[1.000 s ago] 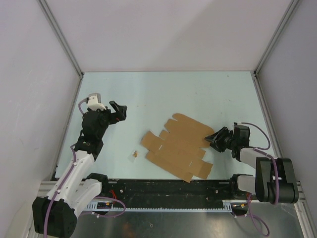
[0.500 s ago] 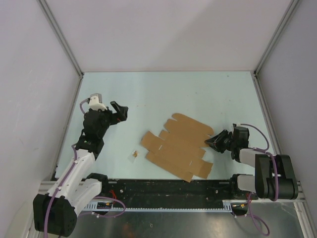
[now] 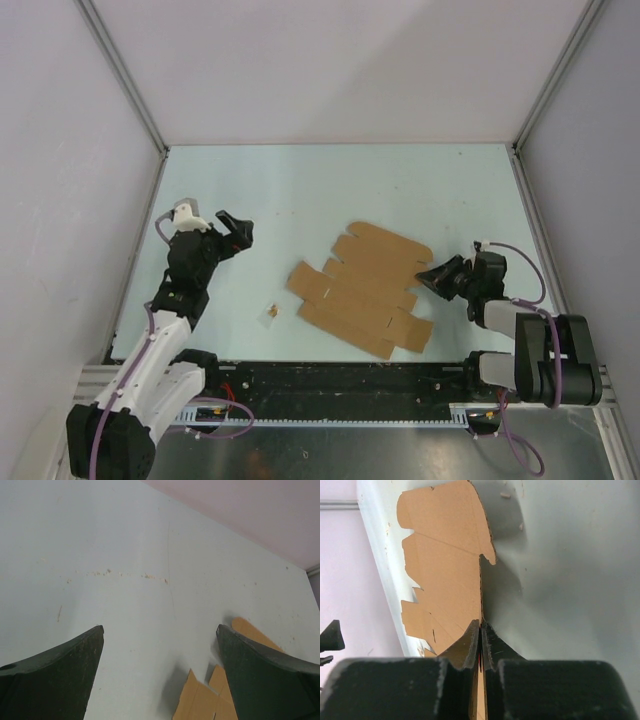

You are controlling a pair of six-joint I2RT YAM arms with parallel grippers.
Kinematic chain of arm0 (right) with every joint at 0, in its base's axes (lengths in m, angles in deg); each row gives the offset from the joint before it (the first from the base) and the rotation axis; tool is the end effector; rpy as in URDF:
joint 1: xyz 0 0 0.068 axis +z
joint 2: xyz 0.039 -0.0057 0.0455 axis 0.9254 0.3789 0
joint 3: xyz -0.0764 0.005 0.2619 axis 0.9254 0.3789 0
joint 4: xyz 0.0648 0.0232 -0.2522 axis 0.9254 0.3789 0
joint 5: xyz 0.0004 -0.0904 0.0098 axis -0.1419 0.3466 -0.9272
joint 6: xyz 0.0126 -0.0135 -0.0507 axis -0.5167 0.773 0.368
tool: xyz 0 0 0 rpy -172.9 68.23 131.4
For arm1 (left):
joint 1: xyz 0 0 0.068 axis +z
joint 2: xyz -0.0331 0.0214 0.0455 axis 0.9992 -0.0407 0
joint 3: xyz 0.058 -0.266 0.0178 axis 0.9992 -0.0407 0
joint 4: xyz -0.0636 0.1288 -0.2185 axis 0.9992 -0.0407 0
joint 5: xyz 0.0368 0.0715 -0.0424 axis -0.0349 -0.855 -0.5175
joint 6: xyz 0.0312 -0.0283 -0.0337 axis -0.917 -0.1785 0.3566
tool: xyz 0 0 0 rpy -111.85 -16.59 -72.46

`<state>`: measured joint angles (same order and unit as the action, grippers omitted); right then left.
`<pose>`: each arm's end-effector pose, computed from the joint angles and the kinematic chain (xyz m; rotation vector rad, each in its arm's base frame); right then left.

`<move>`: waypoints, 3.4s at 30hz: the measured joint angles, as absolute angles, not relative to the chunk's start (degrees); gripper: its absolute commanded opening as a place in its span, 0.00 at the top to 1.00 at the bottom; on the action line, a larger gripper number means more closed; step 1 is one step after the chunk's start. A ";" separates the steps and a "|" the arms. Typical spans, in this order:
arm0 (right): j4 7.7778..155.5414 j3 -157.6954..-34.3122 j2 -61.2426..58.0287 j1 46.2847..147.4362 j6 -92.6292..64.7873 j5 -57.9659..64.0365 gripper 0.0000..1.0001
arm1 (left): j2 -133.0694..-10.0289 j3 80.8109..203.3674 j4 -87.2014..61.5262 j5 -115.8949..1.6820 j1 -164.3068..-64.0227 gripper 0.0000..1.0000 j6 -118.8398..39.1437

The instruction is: Fold the paper box

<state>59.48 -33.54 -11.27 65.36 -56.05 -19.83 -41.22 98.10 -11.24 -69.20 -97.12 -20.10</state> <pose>0.2004 0.0097 0.1244 0.7067 2.1933 1.0252 0.1899 -0.0291 0.2616 -0.3932 1.7802 -0.4461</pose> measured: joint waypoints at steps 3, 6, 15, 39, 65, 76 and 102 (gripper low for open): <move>56.92 -33.63 -9.61 64.55 -56.75 -19.76 0.98 | -42.97 98.13 -11.17 -66.69 -97.12 0.00 -20.21; 53.40 -33.67 -6.26 63.64 -58.83 -19.65 0.98 | -44.65 98.13 -10.58 -64.18 -97.18 0.00 -20.16; 41.99 -38.98 7.18 63.24 -61.65 -22.03 0.99 | -45.99 98.13 -8.02 -59.56 -99.78 0.00 -21.01; 35.02 -46.39 13.10 64.31 -59.95 -24.87 0.46 | -47.39 98.13 -6.45 -57.14 -101.95 0.00 -24.03; 86.65 -103.04 35.77 59.02 -22.68 -28.74 0.24 | -47.56 98.78 -7.98 -60.85 -115.02 0.01 -23.20; 108.40 -114.93 44.62 64.29 -7.84 -30.34 0.25 | -48.81 99.15 -9.14 -60.68 -116.51 0.00 -22.96; 116.92 -113.40 46.04 66.50 0.49 -40.76 0.47 | -51.04 100.29 -9.55 -59.98 -116.53 0.00 -23.02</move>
